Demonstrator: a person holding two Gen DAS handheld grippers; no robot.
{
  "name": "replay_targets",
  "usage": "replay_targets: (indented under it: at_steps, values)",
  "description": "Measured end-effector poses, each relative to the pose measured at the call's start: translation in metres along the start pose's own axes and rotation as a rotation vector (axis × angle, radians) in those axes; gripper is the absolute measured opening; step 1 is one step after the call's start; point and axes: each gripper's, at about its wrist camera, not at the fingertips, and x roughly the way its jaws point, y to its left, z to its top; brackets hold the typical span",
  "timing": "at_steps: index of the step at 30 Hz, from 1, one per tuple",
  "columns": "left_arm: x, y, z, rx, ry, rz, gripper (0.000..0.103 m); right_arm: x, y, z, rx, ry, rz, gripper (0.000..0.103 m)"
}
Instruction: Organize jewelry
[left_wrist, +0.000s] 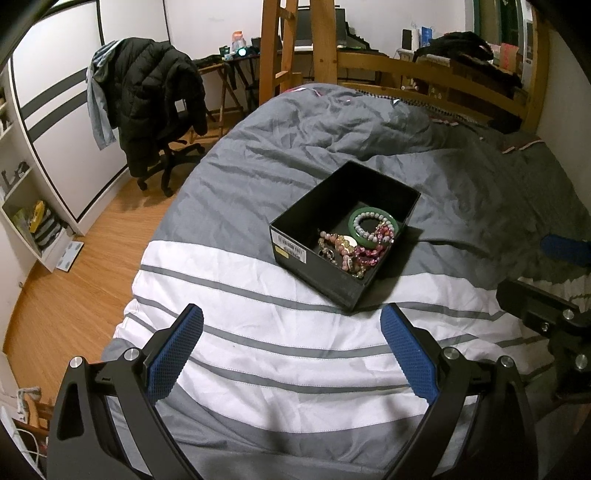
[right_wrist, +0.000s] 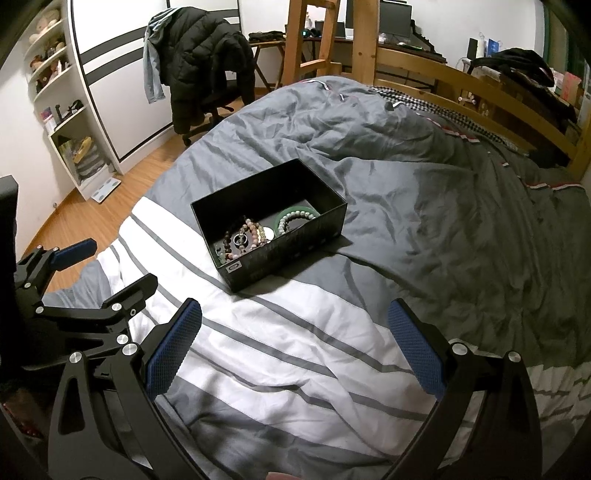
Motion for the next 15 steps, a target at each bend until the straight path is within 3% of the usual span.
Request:
replay_targets:
  at_steps: [15]
  values:
    - [-0.002,-0.0002,-0.0002,-0.004,0.003,0.004,0.095,0.0008,0.0008,-0.0014,0.0,0.001,-0.001,0.099]
